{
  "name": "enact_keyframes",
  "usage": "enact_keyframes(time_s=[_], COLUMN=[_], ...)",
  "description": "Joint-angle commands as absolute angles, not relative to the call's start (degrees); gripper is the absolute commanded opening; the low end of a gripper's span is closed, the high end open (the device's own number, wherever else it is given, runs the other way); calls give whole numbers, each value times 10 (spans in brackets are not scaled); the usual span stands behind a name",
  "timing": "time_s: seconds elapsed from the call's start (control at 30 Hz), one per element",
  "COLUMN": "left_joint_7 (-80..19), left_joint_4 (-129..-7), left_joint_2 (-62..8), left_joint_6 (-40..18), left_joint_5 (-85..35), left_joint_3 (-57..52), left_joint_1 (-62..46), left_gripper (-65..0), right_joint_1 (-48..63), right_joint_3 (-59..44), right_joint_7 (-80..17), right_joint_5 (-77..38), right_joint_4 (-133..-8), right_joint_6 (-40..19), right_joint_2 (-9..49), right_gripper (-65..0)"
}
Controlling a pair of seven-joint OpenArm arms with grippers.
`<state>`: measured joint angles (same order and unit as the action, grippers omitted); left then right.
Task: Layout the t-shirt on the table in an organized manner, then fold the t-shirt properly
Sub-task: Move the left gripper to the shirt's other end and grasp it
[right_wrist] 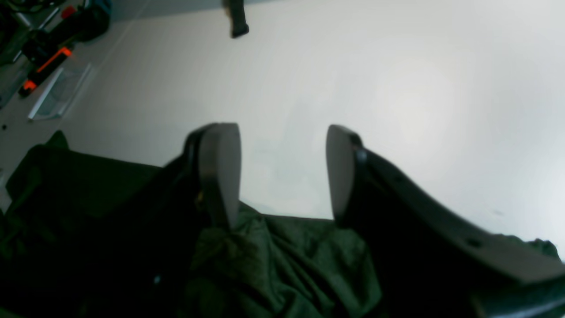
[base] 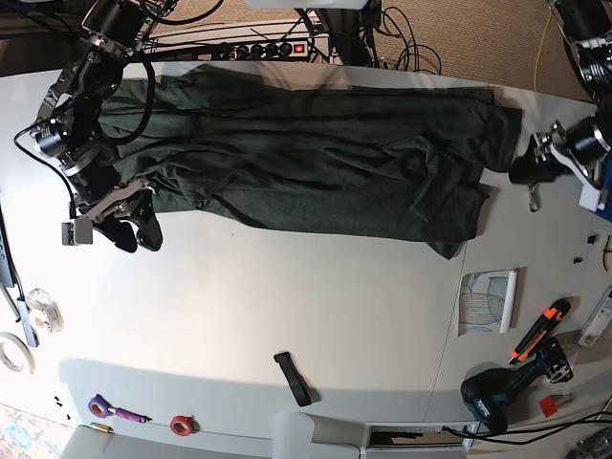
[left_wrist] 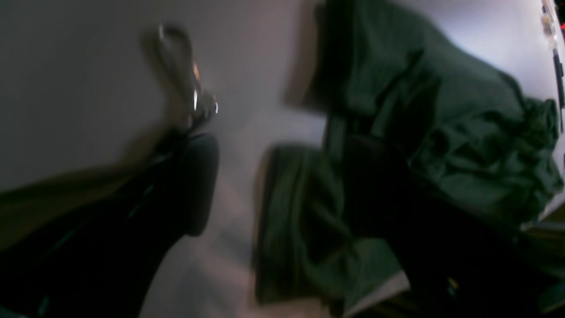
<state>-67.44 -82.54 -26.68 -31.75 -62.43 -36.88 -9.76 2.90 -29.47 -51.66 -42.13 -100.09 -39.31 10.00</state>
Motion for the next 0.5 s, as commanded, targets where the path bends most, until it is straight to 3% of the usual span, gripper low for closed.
enact_keyframes(time_s=[0.0, 0.47], left_joint_7=[-670, -647], left_joint_4=[-834, -827], left_joint_2=[-274, -211], left_joint_6=[-319, -307], left_joint_5=[-639, -639], left_joint_3=[-373, -373], left_joint_1=[-102, -124], left_gripper=[-208, -208], right_joint_1=[22, 22], right_joint_3=[-297, -297], right_joint_7=[-502, -502], right_joint_5=[-437, -437], right_joint_4=[-1012, -1011], right_joint_6=[-398, -398], right_joint_2=[108, 108], right_gripper=[-343, -343])
